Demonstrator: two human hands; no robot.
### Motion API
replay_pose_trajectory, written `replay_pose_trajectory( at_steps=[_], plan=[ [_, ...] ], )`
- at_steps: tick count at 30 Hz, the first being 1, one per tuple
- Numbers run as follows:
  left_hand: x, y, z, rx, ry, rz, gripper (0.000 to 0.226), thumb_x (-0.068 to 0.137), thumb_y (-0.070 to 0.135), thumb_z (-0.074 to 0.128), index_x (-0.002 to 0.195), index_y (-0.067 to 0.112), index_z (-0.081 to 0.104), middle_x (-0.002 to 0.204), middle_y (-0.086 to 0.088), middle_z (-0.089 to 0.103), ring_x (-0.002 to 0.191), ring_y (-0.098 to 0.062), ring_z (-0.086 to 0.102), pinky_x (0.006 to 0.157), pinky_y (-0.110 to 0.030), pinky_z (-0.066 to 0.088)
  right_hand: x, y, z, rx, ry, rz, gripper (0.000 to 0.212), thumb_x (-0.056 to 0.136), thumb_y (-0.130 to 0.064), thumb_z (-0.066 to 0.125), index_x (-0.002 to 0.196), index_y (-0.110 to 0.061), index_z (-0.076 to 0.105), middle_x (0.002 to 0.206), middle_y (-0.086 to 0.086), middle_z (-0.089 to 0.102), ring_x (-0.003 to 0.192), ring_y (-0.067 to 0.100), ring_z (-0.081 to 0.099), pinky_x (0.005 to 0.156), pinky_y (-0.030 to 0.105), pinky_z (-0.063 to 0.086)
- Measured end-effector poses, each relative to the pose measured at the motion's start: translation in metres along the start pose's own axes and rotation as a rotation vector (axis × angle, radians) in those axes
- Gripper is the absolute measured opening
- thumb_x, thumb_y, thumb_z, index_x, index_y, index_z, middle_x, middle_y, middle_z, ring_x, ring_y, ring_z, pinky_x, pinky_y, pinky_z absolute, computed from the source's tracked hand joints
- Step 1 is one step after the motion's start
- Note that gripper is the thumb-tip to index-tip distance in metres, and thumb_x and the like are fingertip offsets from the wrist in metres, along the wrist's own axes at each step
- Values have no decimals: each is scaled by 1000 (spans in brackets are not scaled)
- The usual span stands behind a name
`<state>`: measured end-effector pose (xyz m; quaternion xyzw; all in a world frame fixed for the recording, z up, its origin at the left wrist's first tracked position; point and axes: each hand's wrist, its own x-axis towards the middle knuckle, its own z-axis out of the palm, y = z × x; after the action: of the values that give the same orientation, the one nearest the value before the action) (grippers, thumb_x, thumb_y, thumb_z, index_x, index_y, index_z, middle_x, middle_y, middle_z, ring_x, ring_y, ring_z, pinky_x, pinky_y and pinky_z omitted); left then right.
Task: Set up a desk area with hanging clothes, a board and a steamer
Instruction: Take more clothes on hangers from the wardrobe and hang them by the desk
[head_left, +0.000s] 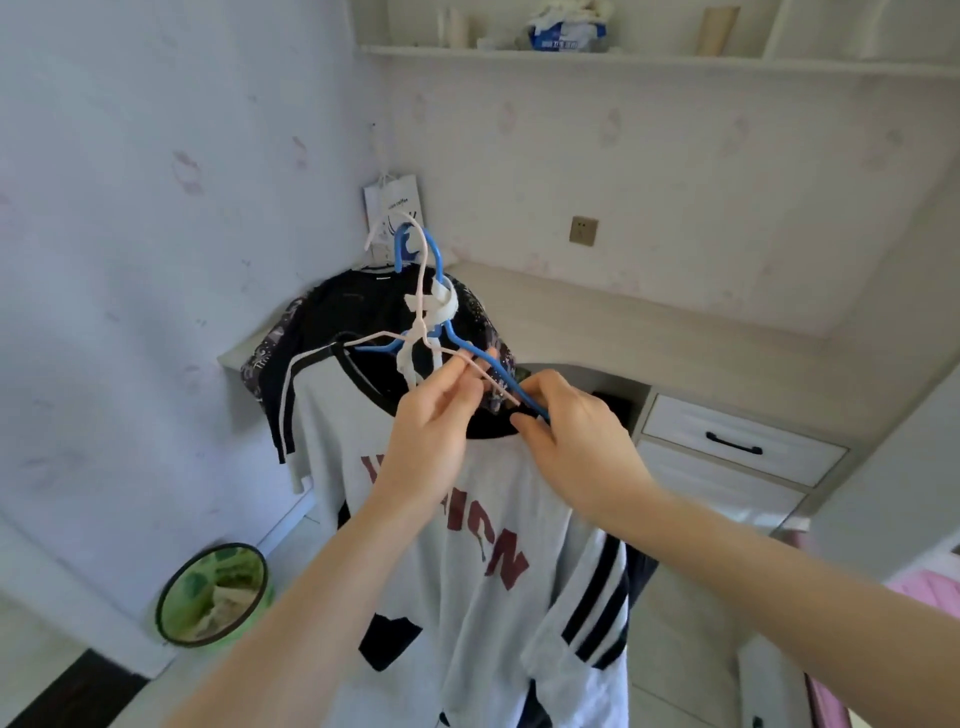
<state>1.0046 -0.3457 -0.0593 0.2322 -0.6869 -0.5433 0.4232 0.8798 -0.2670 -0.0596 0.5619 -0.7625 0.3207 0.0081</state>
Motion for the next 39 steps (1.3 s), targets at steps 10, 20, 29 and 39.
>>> replay_pose_trajectory(
  at_steps=[10,20,29,39],
  plan=[
    [80,-39,-19,-65,125,-73,37,95,6,51,125,27,60,118,26,62,116,9,54,103,-16,37,114,30,32,-91,-148,-176,22,95,-23,53,115,-15,51,109,0,50,82,17,54,68,31,45],
    [179,-74,-24,239,166,-50,42,93,4,53,129,26,56,126,17,60,115,9,54,85,-3,41,226,81,52,-18,-134,-171,16,96,-36,51,93,-22,57,70,-11,49,62,4,47,49,21,27],
    [234,-90,-61,366,680,163,27,91,8,56,110,27,63,80,9,68,77,-2,62,71,-8,44,300,104,64,-18,-82,-306,14,96,-35,52,92,-24,60,66,-14,45,61,1,44,48,20,26],
    [308,-149,-167,811,527,54,45,94,53,37,126,26,55,106,15,59,110,-14,48,92,-35,40,378,95,91,15,-78,-357,14,94,-37,53,92,-25,61,64,-15,48,59,1,47,50,19,28]
  ],
)
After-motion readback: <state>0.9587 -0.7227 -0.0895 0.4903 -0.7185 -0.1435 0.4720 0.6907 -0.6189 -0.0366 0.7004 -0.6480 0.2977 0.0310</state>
